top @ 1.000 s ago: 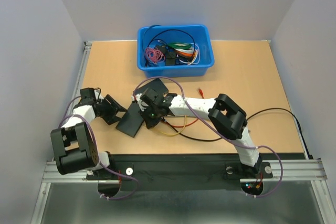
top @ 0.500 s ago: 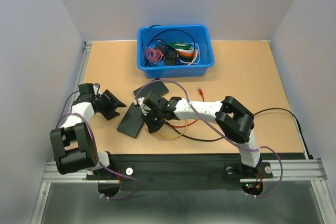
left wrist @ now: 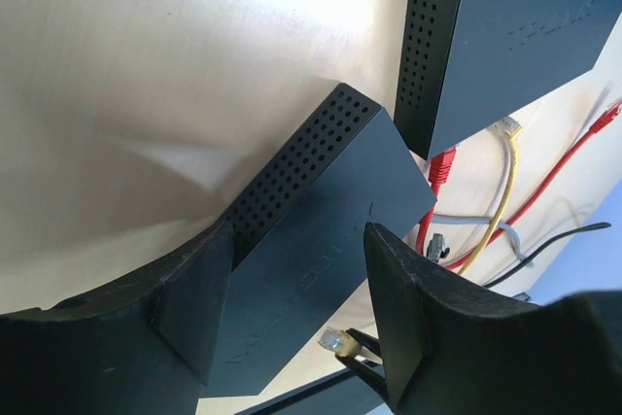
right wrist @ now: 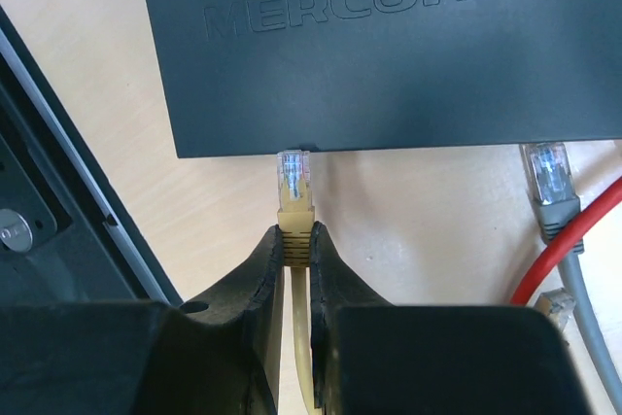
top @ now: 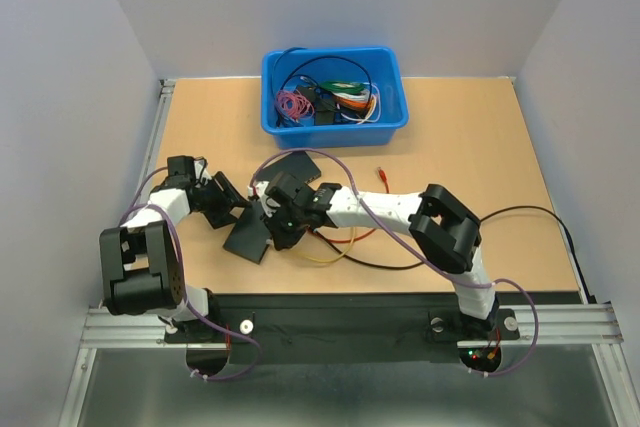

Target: Insert the plug into the switch port

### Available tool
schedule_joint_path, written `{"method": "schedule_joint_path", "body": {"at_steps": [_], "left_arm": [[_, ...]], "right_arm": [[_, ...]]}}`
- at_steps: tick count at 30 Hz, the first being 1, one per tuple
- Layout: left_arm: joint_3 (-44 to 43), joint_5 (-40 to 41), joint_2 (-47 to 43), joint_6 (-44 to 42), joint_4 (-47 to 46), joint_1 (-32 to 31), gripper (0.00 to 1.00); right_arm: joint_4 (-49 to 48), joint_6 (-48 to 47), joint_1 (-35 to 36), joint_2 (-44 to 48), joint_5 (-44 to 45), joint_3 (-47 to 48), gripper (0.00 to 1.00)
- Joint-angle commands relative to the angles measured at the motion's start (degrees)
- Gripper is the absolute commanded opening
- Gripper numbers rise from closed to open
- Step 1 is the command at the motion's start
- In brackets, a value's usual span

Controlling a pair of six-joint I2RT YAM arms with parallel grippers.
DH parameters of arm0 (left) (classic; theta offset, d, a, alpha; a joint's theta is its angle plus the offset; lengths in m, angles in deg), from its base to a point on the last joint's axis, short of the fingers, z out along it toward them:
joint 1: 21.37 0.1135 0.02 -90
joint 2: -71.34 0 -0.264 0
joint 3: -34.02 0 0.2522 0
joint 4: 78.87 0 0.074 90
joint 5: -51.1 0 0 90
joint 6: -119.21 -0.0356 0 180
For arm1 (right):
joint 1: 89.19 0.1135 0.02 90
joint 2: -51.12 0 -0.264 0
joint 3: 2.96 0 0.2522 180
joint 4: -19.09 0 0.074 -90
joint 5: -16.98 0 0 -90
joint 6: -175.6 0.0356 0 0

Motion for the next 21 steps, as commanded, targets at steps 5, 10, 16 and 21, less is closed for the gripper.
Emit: {"method": "schedule_joint_path", "body": {"at_steps": [5, 10, 16, 21], "left_arm": [[-0.36, 0.34, -0.22, -0.52, -0.96, -1.54, 0.66], [0.61, -0.37, -0.30, 0.18, -1.49, -1.64, 0.66], [1.05, -0.10, -1.27, 0.71, -1.93, -1.90, 0.65], [1.31, -0.10, -1.62, 0.89, -1.93, -2.34, 0.65]], "right_arm": [[-1.25, 0.81, 0.53, -1.47, 1.03, 1.75, 0.00], [-1.16, 1.42, 0.53, 1.77, 1.91, -1.32, 0.00], [-1.16, 1.77, 0.53, 1.09, 2.44, -1.77, 0.01], [-0.99, 1.77, 0.53, 0.03, 4.20, -0.36, 0.00]]}}
